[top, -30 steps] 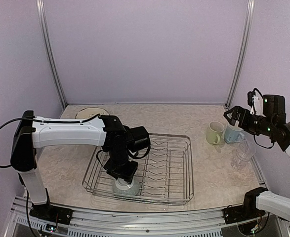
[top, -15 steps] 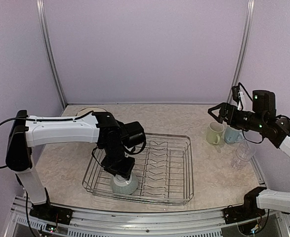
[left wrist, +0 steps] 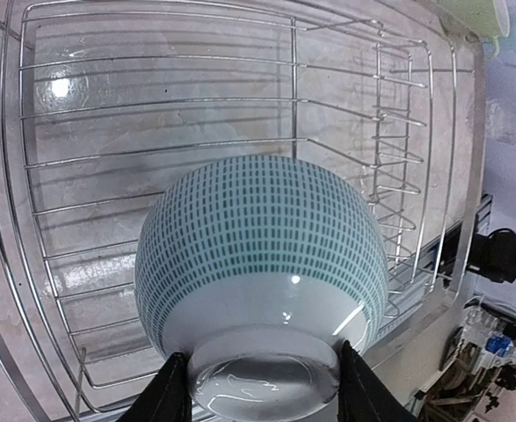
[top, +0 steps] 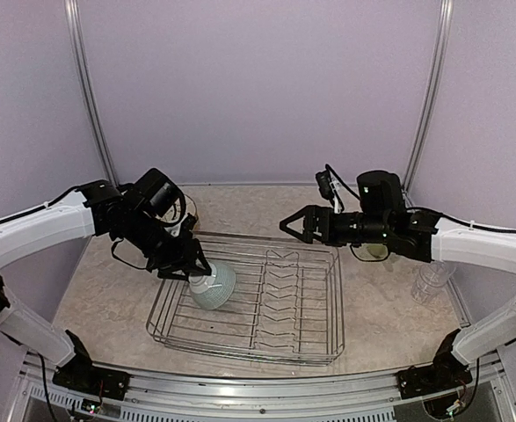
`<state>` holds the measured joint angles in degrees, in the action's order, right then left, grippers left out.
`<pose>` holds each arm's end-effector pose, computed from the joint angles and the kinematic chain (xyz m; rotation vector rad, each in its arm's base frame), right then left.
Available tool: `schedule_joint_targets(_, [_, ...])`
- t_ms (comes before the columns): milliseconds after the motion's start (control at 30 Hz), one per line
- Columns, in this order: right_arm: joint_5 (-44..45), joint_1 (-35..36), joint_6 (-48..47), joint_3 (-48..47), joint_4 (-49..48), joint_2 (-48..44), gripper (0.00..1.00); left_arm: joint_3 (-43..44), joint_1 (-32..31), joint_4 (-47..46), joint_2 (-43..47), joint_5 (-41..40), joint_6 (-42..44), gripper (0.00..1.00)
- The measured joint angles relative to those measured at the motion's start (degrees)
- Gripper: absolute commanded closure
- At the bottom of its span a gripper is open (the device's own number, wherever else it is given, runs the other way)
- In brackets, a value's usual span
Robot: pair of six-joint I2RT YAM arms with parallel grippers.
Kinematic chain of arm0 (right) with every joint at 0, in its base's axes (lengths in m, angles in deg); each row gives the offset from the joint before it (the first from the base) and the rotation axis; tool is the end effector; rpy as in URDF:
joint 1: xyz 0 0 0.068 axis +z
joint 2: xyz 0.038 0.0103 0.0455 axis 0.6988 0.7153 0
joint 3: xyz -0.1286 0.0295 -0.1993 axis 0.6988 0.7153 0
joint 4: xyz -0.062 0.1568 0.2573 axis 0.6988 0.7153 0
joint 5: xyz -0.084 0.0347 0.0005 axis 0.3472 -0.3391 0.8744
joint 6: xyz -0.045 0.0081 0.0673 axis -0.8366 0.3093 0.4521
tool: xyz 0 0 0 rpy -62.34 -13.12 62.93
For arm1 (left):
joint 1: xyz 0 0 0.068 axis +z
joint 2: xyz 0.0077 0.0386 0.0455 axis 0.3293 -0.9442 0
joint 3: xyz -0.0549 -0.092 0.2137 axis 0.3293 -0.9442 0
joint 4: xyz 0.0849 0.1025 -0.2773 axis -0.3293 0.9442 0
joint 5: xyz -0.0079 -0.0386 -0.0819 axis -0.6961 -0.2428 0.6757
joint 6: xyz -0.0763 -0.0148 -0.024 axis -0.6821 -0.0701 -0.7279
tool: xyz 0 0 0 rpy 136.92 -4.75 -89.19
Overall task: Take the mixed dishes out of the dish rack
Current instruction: Pass from the left arm to the right
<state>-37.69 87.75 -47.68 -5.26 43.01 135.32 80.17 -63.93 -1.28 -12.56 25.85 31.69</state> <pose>0.2675 0.2807 0.2333 -0.2899 2.1294 1.1803 0.2338 -0.2599 0.2128 0.1794 2.8981 -0.7766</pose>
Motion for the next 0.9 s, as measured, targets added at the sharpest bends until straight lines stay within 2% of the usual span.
schedule_joint_targets(167, [-3.6,4.0,4.4,-0.1,-10.1,6.8,0.04,-5.3,6.9,-9.2,4.8,8.3,-2.2,0.67])
schedule_joint_targets(333, [-8.0,6.7,9.8,-1.1,-20.4,14.1,0.11,-8.8,9.8,-19.4,7.1,16.3,-5.3,0.68])
schedule_joint_targets(533, [-12.3,8.3,15.1,-2.1,-30.5,19.0,0.18,-10.8,11.1,-27.1,7.1,21.3,-8.5,0.68])
schedule_joint_targets(900, [-15.9,9.5,19.2,-2.5,-41.4,20.0,0.50,-12.5,11.3,-40.6,3.7,27.9,-14.8,0.68])
